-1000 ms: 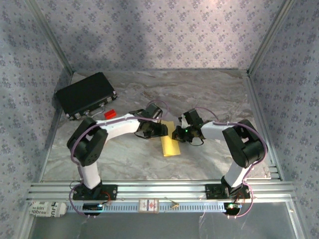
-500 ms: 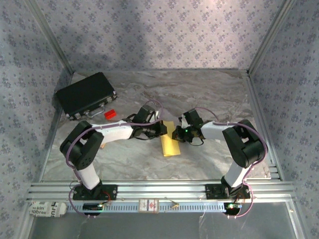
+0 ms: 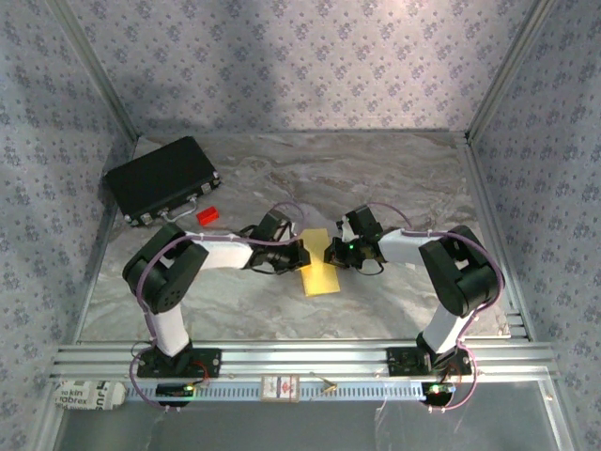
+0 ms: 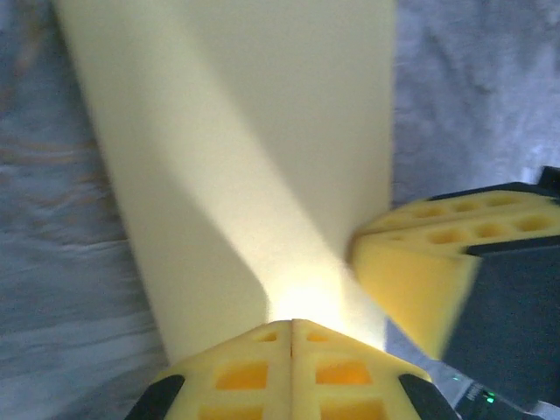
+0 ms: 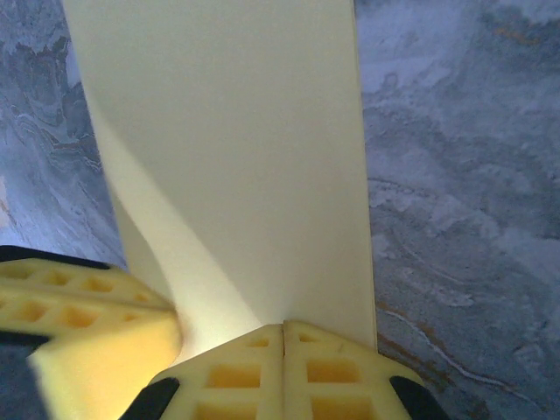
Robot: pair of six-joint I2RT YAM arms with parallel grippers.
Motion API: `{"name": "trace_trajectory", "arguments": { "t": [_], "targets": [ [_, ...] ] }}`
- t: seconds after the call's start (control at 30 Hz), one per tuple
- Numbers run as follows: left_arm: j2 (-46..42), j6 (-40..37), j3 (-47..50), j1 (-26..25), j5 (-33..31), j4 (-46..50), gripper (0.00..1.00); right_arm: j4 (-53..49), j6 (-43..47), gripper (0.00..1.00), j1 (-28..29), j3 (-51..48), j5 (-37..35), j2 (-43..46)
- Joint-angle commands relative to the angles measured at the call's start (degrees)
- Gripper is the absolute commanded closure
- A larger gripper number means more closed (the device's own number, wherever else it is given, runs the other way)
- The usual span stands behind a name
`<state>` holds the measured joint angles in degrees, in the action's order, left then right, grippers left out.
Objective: Fold a paper plane with a square sheet of paper (pick it up from the middle)
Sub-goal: First fold the square sheet of paper in half at the center of the table.
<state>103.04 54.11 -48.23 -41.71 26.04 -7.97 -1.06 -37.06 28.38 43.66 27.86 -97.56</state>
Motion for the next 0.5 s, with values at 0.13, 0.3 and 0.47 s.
{"name": "trace_trajectory", "arguments": {
  "t": [0.13,0.3,0.47],
  "targets": [
    [0.8,-2.0,3.3,0.4,-5.1,2.2,1.00,-8.3,-0.1,1.00,-0.4,-2.6,-7.1,-2.8],
    [-0.6,-2.6,2.0,0.3,-4.2,2.7,1.00,-8.4,-0.1,1.00,-0.4,-2.6,-7.2,-2.7],
    [-2.5,-3.4,-2.2,1.1,-2.1,3.2,1.00,-8.6,-0.1,1.00,-0.4,-2.5,-7.3,-2.7]
  ]
}}
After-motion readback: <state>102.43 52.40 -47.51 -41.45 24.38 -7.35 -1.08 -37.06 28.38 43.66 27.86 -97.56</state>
